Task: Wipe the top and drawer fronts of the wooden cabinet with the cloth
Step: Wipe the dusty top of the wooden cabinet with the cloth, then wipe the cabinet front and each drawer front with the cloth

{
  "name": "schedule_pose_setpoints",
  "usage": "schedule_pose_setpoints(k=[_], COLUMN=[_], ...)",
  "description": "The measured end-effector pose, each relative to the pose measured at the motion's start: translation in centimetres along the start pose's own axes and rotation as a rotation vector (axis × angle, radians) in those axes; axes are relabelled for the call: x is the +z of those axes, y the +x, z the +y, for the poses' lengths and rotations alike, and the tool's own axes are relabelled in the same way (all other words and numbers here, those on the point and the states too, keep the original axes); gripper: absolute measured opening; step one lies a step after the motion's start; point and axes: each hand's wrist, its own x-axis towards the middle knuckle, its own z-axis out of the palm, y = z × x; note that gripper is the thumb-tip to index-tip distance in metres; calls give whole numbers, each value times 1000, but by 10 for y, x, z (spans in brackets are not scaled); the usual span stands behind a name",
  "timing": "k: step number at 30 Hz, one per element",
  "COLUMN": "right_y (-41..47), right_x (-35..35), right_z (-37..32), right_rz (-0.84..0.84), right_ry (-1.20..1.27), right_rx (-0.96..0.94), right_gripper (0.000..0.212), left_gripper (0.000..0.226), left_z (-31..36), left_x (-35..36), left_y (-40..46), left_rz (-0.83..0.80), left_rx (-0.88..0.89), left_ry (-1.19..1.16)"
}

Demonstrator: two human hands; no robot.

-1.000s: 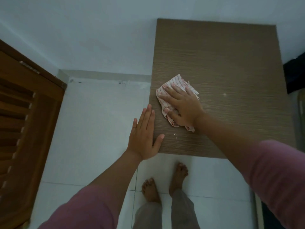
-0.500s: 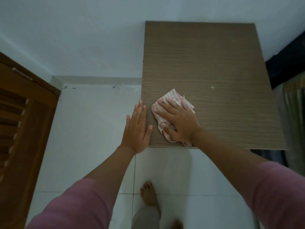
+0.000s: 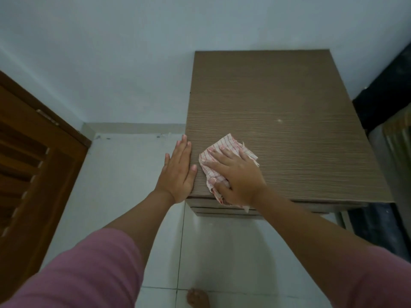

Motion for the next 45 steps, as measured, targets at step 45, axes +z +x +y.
schedule_pose_setpoints(k=[45], right_y=[-59], right_x=[-5], right_z=[-37], right_rz=[94], right_ry=[301], right_rx=[69], right_gripper=[23], left_gripper=[51], left_z=[1], left_x=[4], left_y=[8], left_rz=[28], left_rx=[2], left_ry=[77])
